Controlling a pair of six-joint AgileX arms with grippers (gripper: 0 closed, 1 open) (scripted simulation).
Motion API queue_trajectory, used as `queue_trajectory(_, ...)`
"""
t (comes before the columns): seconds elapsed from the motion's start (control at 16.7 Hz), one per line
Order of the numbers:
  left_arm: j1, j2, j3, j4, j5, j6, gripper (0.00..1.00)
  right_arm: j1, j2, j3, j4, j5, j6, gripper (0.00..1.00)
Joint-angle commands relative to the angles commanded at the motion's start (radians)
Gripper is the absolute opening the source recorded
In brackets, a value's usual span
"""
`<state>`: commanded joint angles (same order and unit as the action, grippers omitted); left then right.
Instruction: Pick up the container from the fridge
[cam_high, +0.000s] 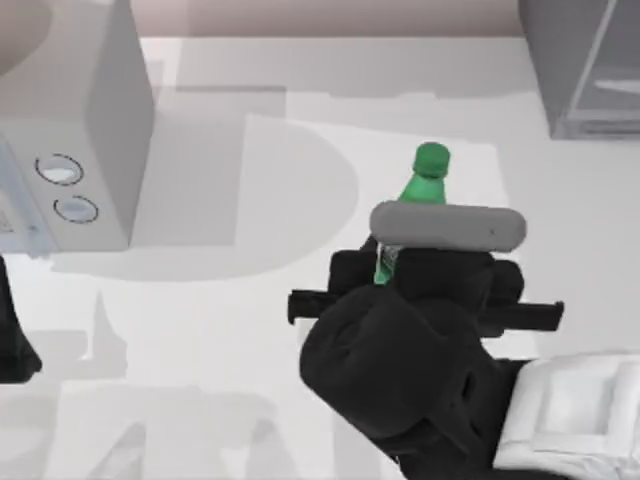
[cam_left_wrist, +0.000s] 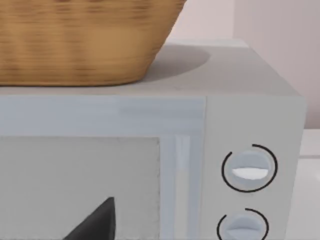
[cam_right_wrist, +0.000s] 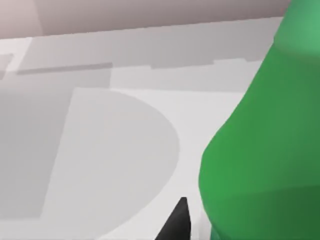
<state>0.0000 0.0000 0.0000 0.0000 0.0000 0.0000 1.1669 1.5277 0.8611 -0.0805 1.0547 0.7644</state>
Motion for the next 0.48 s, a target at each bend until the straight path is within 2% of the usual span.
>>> queue_trajectory(0.24, 0.000, 0.000, 0.000, 0.000, 0.000, 0.000, 1.00, 0.196, 0.285, 0.174, -0.021, 0.236, 0.112, 0.00)
queue_trajectory(0.48, 0.000, 0.000, 0.000, 0.000, 0.000, 0.000, 1.00, 0.301, 0.433, 0.274, -0.028, 0.375, 0.166, 0.00)
